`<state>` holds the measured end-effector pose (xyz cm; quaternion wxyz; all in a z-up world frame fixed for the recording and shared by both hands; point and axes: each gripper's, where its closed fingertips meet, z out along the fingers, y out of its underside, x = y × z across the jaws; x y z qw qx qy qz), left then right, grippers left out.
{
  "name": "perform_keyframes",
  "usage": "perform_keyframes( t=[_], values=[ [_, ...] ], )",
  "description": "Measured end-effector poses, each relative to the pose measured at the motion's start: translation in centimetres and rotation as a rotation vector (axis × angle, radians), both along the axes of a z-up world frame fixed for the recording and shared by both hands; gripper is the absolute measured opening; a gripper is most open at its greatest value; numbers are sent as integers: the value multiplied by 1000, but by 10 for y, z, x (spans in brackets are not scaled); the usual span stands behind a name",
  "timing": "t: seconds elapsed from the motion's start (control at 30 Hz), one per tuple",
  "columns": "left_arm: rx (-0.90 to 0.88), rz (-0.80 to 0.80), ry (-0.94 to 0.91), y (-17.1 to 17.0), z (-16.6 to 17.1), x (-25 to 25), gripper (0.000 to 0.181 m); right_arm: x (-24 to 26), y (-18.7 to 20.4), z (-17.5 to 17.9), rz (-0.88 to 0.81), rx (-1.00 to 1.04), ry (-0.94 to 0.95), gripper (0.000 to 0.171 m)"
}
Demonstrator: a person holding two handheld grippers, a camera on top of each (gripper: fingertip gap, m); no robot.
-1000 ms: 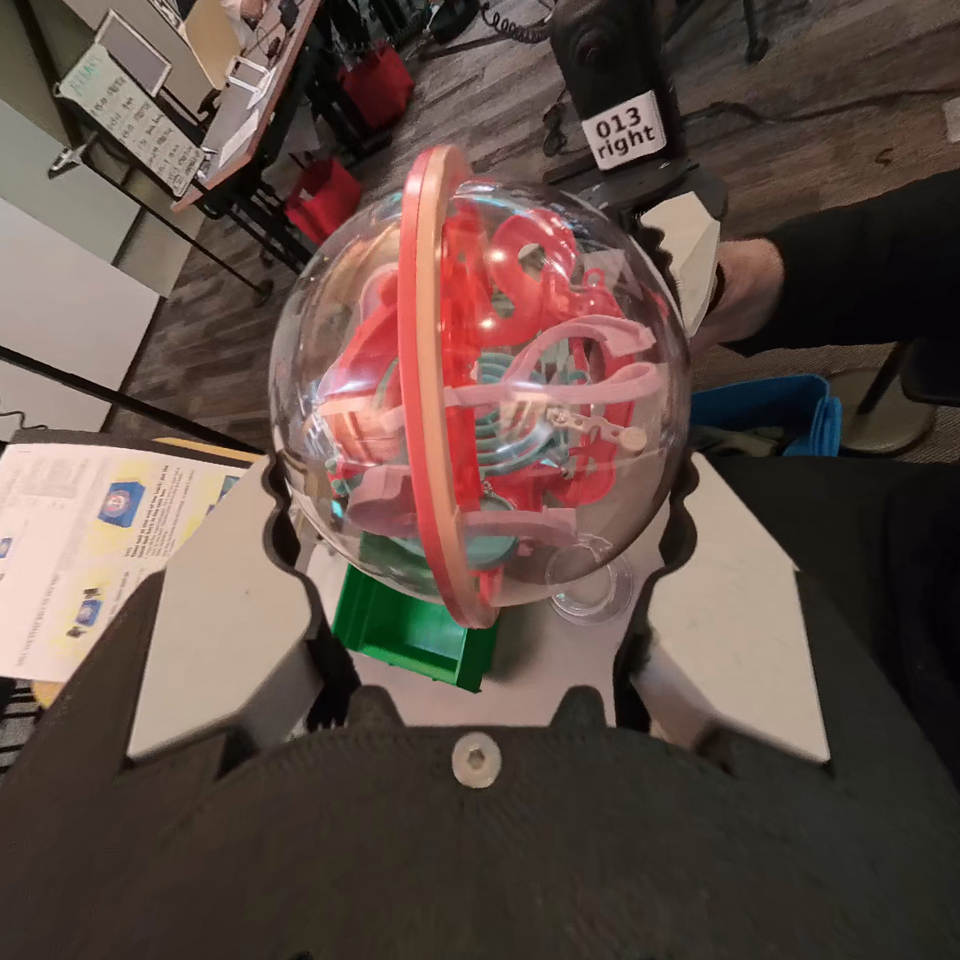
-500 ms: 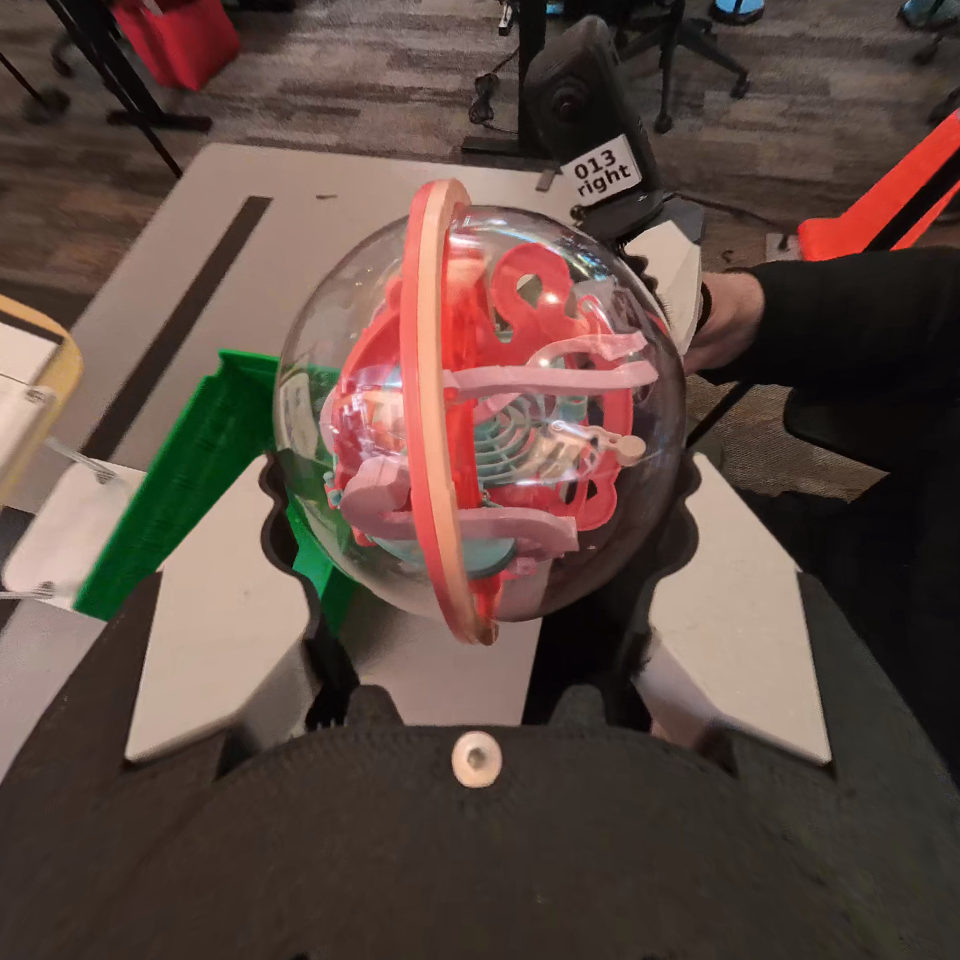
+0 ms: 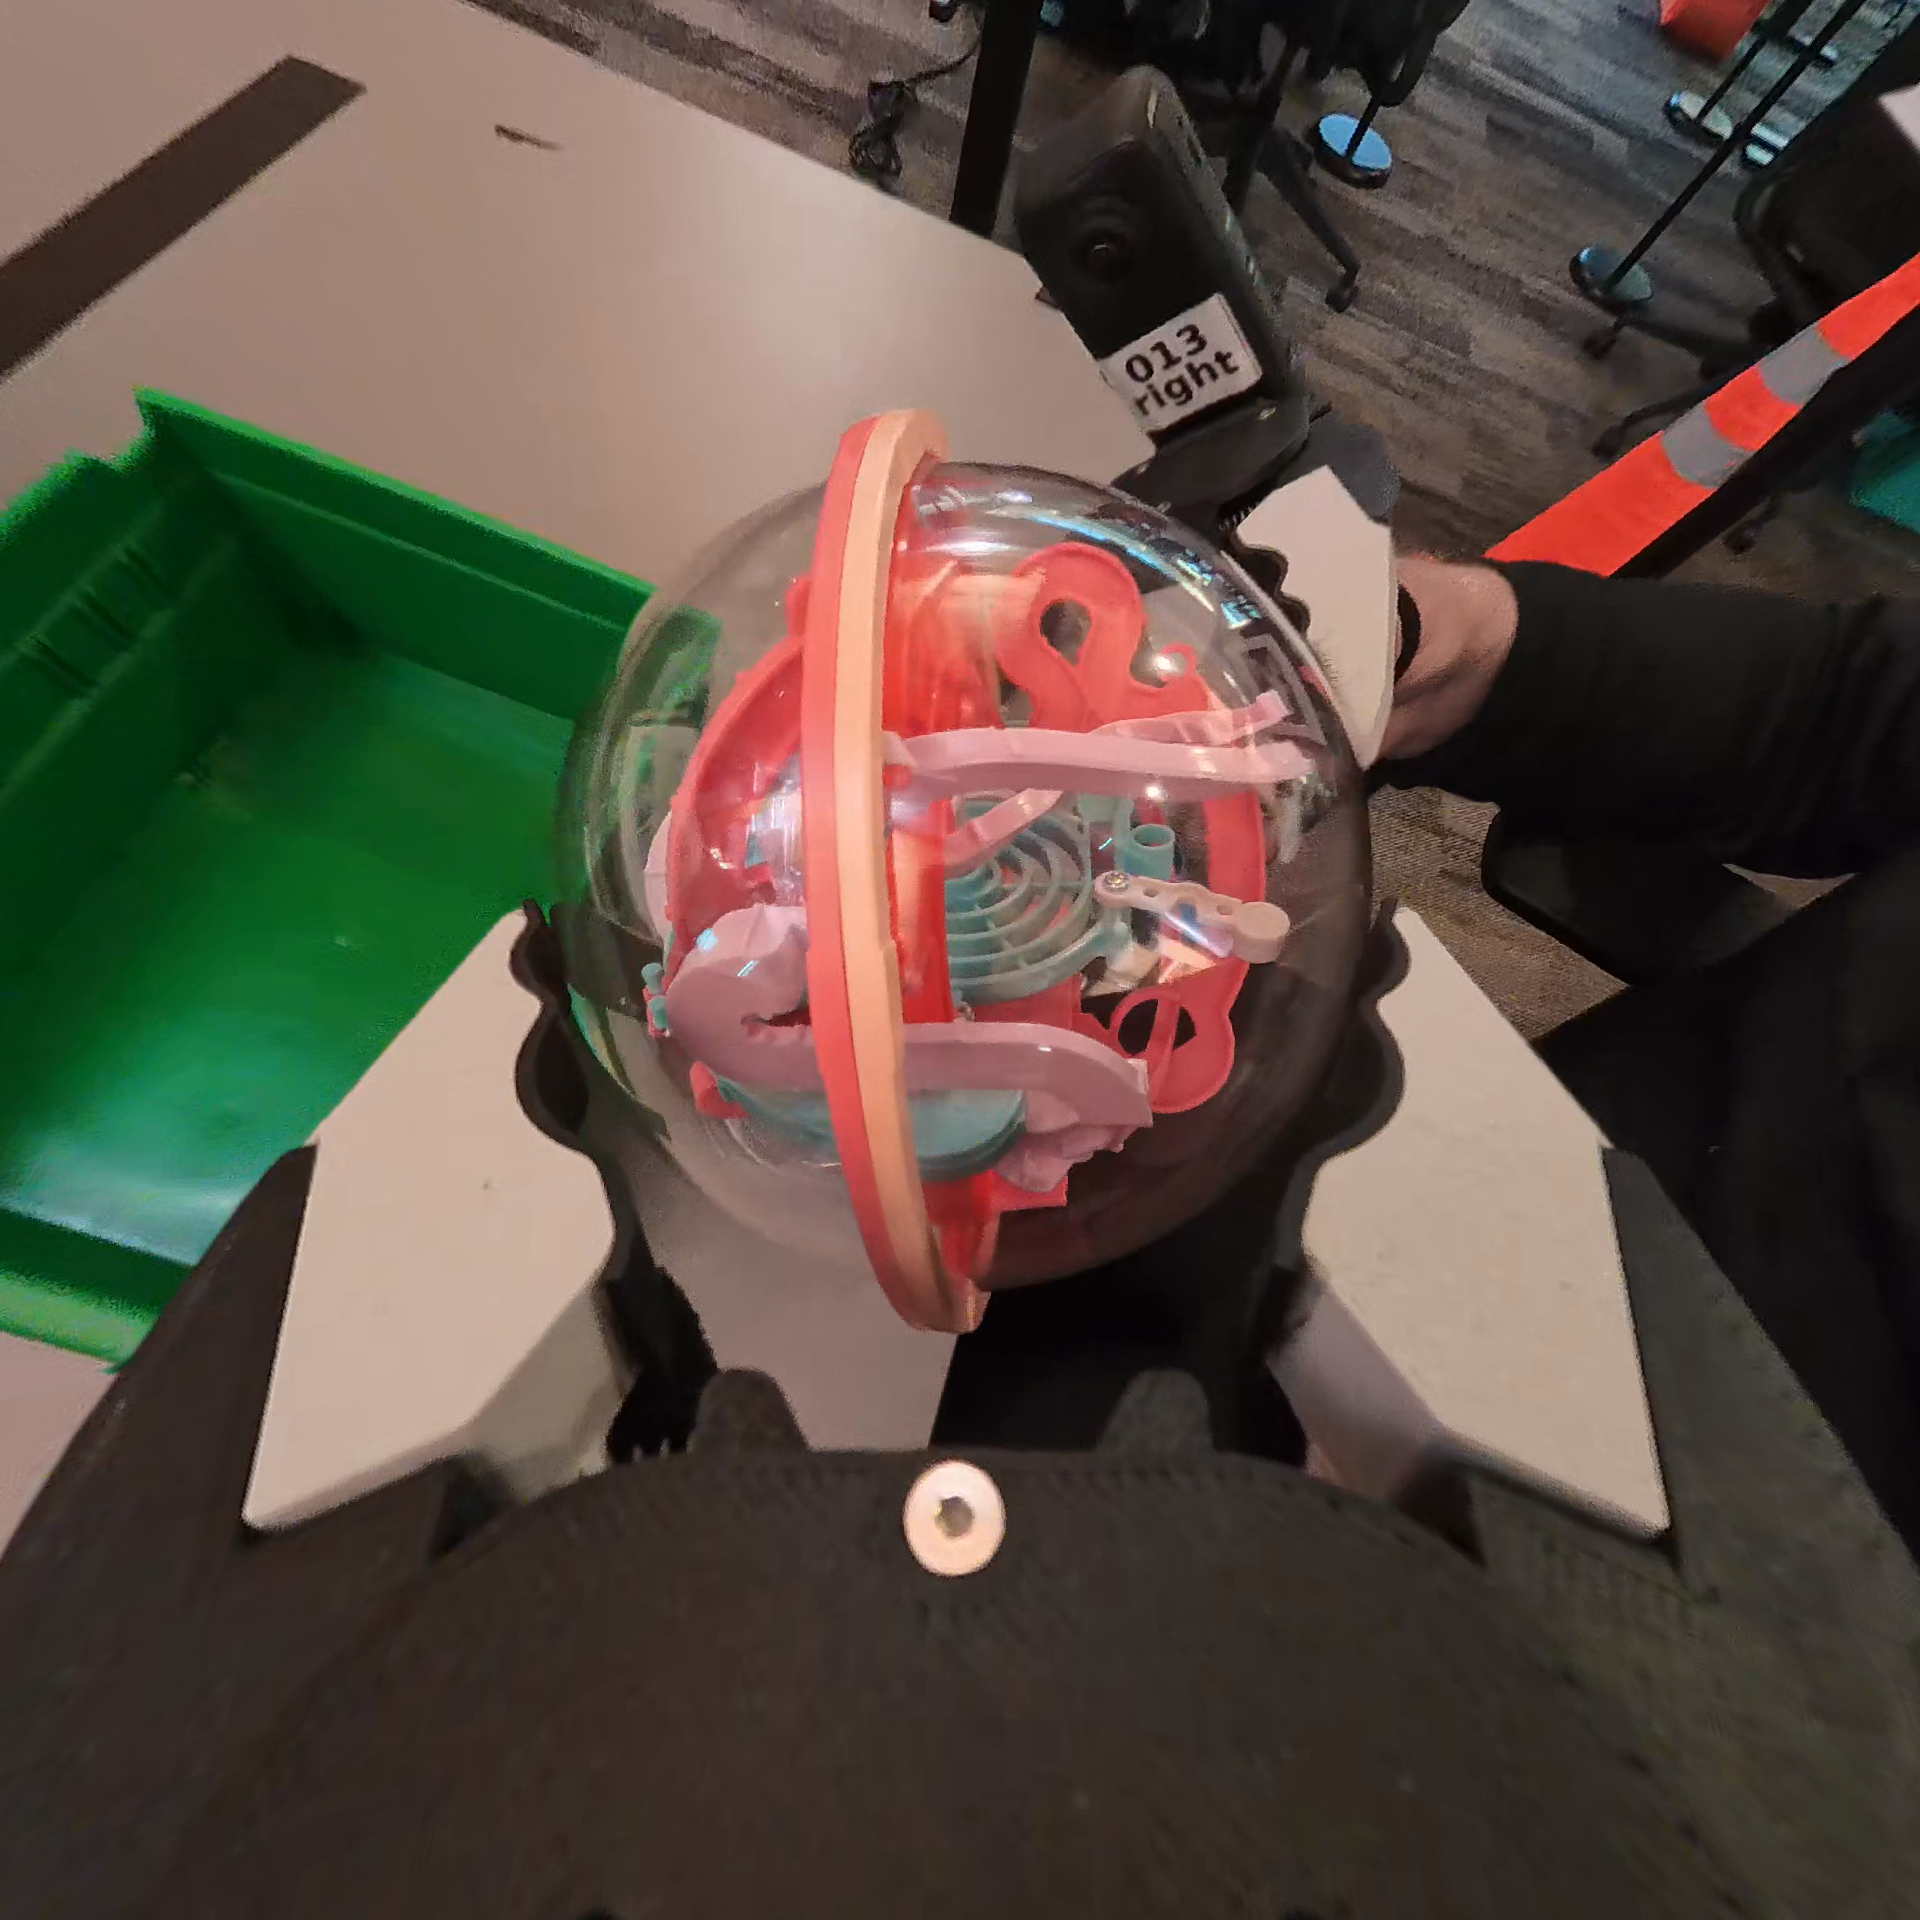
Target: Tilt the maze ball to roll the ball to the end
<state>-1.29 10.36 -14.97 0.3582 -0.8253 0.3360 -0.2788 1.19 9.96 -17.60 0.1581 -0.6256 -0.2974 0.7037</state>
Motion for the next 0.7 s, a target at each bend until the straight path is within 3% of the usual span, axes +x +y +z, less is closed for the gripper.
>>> perform_keyframes(
  t=[0.5, 0.7],
  values=[
    [-135, 26, -121, 6, -105, -8, 144, -6, 5, -95, 100, -34, -293, 139],
    [-124, 33, -142, 11, -116, -10, 145, -8, 10, -102, 96, 13, -322, 139]
  ],
)
